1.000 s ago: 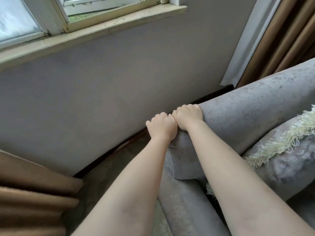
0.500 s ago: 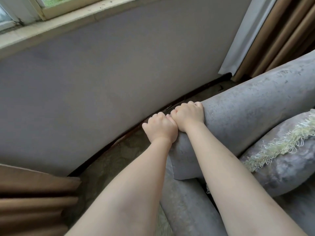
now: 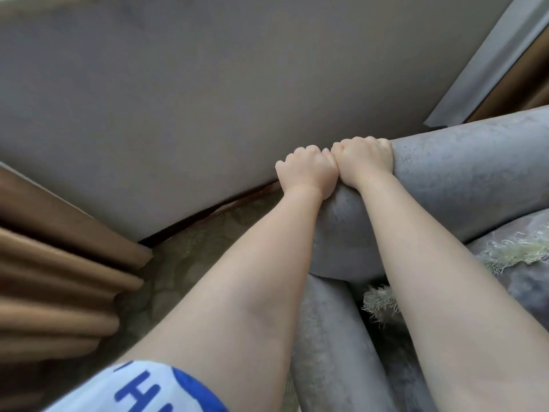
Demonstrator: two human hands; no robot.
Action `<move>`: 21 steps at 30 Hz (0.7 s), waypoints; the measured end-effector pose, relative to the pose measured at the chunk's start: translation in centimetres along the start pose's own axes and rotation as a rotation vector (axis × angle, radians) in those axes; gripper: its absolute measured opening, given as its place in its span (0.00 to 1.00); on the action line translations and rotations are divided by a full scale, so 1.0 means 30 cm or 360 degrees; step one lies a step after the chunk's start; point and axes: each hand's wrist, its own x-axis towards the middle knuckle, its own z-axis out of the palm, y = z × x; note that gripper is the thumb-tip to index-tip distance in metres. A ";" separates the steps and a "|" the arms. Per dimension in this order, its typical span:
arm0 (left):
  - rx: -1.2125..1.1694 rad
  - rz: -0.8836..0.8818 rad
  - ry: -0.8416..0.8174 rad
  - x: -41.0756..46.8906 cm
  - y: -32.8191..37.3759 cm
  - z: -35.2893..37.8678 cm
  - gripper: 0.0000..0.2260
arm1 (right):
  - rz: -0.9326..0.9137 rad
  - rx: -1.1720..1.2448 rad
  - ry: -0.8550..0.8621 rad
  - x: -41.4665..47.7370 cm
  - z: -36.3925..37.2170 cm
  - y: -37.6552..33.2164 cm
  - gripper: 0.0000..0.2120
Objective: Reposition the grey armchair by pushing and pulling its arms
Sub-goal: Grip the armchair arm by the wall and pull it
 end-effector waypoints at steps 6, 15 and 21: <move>0.0013 0.0015 -0.0020 -0.049 0.009 -0.023 0.18 | -0.0067 -0.0070 -0.0047 -0.049 -0.029 0.010 0.20; 0.0085 0.0024 0.0105 -0.184 0.006 -0.124 0.16 | -0.0049 0.0050 0.0021 -0.165 -0.118 -0.033 0.22; 0.0075 0.0038 0.0159 -0.218 -0.022 -0.148 0.13 | -0.0024 0.0089 0.0089 -0.202 -0.134 -0.066 0.21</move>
